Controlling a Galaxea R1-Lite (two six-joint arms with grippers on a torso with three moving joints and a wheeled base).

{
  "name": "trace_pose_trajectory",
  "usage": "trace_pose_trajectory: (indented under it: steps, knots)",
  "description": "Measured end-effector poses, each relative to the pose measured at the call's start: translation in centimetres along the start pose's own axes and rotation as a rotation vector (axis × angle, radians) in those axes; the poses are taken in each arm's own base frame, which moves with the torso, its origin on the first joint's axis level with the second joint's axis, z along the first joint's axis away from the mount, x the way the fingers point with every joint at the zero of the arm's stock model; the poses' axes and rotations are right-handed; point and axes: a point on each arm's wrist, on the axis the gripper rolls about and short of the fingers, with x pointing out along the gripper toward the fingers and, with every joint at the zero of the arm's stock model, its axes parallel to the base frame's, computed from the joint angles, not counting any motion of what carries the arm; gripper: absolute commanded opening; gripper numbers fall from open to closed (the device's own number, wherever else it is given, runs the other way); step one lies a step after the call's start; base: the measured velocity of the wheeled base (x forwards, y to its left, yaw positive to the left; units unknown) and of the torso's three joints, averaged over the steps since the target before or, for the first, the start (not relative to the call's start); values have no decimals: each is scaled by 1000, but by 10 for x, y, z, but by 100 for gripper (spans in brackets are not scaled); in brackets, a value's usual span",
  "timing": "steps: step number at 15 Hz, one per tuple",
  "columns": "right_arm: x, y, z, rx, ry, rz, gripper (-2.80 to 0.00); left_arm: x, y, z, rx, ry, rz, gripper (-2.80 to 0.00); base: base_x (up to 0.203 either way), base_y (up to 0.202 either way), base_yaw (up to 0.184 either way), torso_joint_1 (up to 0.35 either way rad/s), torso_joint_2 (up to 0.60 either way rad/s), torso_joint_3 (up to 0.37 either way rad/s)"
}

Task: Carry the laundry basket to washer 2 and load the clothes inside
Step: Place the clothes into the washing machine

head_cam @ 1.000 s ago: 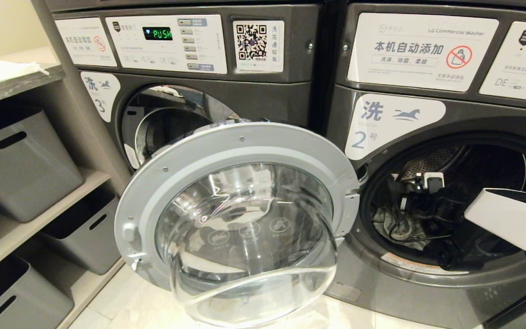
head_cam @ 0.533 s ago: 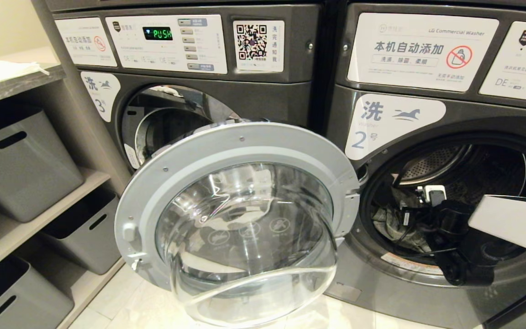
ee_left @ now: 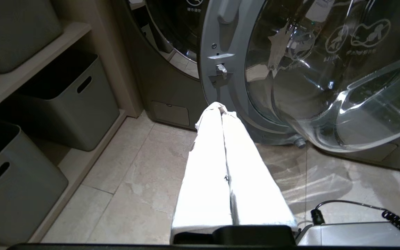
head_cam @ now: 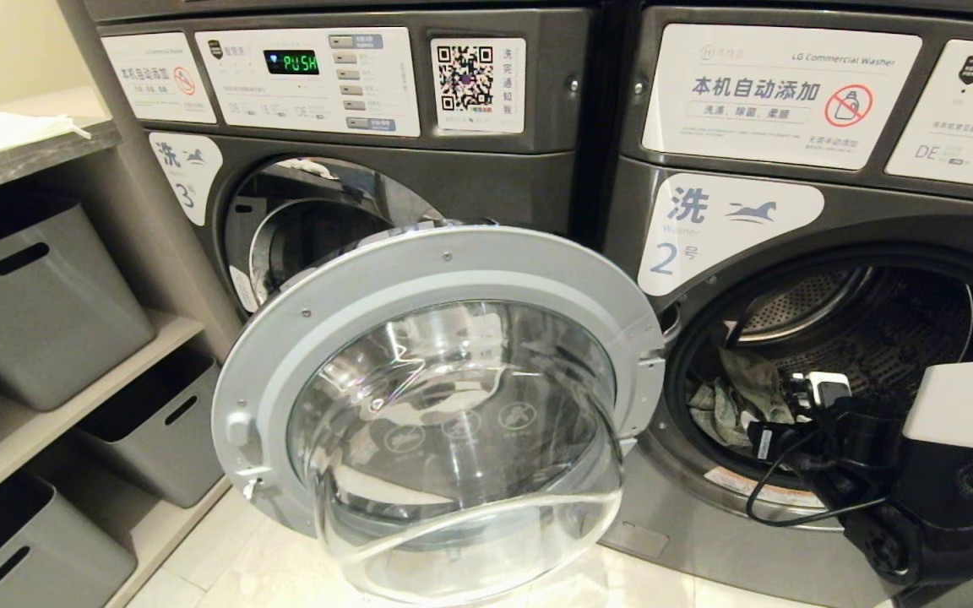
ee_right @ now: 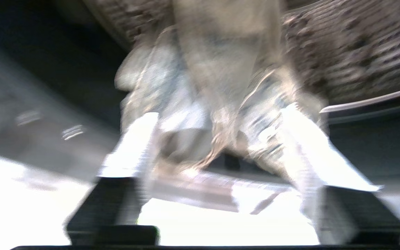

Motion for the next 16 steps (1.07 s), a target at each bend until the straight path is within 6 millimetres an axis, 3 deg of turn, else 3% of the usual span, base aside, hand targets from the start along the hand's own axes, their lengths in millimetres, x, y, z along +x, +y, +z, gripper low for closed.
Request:
trace_pose_trajectory:
  steps: [2, 4, 6, 16]
  knots:
    - [-9, 4, -1, 44, 20, 36, -280, 0, 0, 0, -48, -1, 6, -280, 0, 0, 0, 0, 0, 0]
    - [-11, -6, -7, 68, 57, 66, -280, 0, 0, 0, -52, 0, 5, -280, 0, 0, 0, 0, 0, 0]
    - [-4, -15, -9, 71, 57, 97, -280, 0, 0, 0, -53, -2, 5, -280, 0, 0, 0, 0, 0, 0]
    - [24, -6, -21, 20, 90, 154, -280, 0, 0, 0, -56, -1, 6, -280, 0, 0, 0, 0, 0, 0]
